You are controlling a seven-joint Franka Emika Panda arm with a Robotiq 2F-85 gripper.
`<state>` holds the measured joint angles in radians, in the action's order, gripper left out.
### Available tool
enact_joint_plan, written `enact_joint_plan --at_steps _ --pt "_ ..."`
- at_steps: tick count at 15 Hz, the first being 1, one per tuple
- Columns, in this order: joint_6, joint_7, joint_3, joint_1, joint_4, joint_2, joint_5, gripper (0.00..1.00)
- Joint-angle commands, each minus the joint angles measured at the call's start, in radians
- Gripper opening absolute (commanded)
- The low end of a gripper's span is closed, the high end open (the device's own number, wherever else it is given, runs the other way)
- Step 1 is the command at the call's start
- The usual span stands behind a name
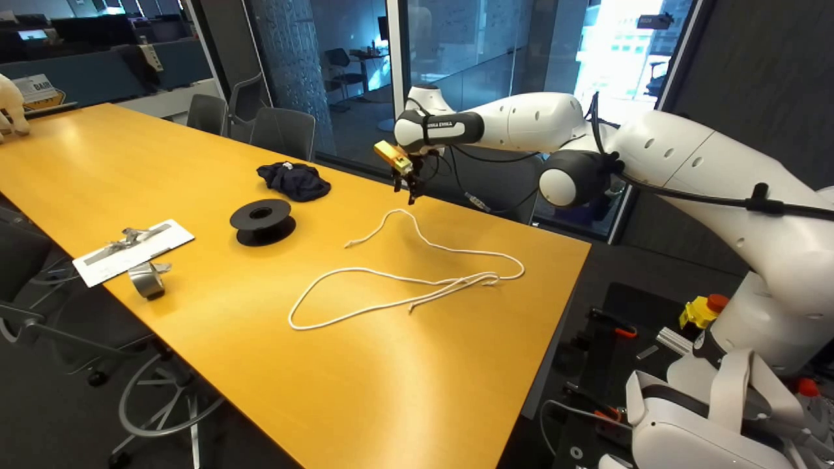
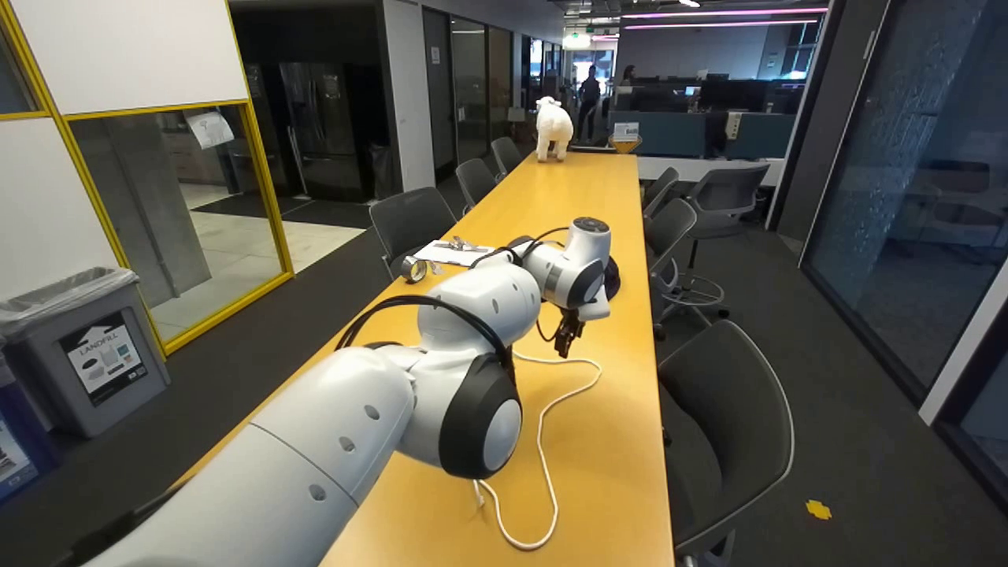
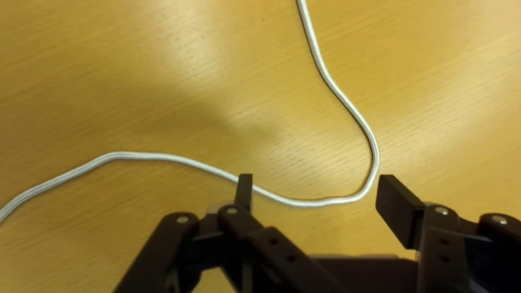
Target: Straighten out the string
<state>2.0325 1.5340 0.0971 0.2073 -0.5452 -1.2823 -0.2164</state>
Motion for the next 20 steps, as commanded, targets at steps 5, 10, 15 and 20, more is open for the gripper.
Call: enact_joint_plan --at_steps 5,10,15,20 --pt "-0.148 -0.337 -0.115 -0.018 -0.029 0.039 -0.011 1.00" --pt "-0.240 -0.549 -0.168 -0.032 -0.082 0.081 -0.007 1.00" --pt "-0.465 -0.730 -0.147 -0.028 -0.151 0.177 0.043 1.00" --pt "-0.653 -0.921 -0.155 -0.011 -0.301 0.299 0.073 1.00"
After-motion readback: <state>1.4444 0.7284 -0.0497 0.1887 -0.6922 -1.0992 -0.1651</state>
